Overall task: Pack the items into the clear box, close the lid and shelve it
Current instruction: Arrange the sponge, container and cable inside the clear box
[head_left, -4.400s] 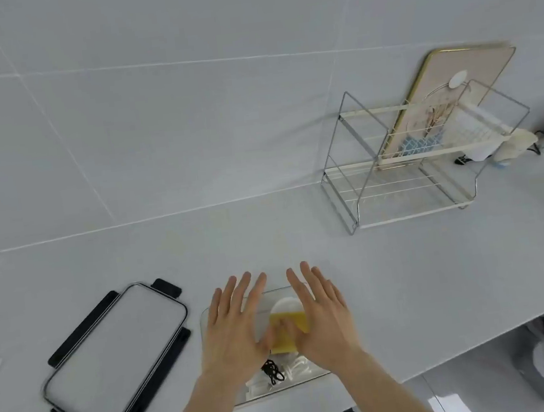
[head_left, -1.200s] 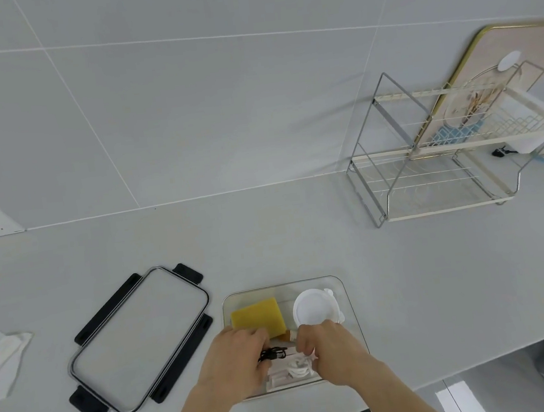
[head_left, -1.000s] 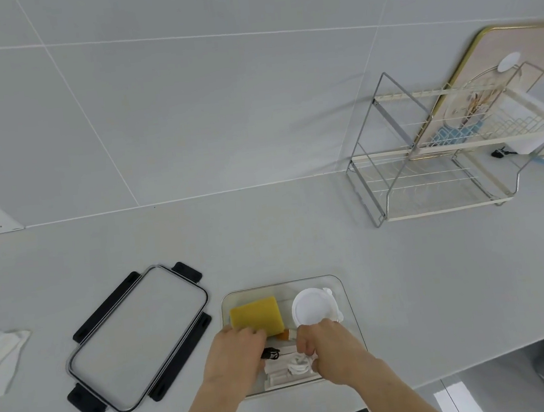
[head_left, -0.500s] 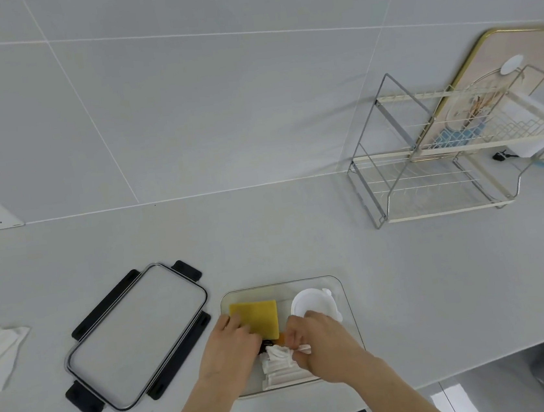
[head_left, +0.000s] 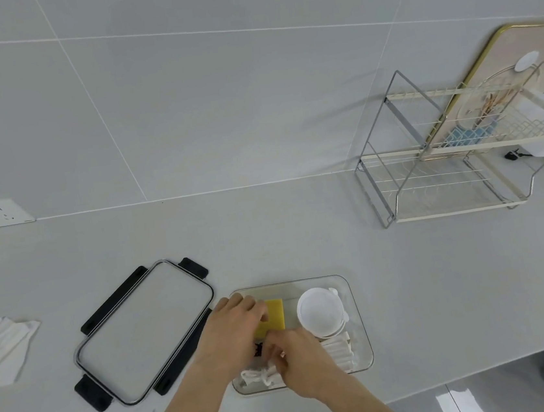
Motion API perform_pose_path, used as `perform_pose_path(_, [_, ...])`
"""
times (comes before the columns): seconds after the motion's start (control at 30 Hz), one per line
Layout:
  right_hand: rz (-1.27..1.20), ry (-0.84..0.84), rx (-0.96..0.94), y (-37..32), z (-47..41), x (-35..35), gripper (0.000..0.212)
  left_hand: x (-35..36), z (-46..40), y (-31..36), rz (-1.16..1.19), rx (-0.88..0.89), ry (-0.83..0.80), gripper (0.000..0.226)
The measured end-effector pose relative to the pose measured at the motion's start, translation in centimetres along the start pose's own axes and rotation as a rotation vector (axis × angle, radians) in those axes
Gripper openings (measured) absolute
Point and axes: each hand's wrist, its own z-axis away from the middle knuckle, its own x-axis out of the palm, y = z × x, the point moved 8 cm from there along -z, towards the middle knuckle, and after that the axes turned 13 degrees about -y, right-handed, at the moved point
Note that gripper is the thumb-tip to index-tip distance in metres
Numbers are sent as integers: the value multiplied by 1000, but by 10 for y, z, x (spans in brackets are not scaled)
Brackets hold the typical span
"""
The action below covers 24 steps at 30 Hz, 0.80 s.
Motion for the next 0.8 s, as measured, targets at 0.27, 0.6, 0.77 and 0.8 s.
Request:
perform_pose_path(0.27, [139, 360, 277, 64, 34, -69, 18, 32, -1, 13, -78, 30, -147, 71])
perform_pose_path(0.6, [471, 0, 309, 75, 13, -41, 51, 20, -28, 41, -70, 18, -58, 37])
perform_pose_path(0.77, [497, 40, 283, 79, 13, -36, 48, 37, -34, 65, -216, 138, -162, 26])
perform_pose_path(0.8, [494, 44, 276, 79, 13, -36, 47, 42, -33, 67, -244, 147, -170, 25])
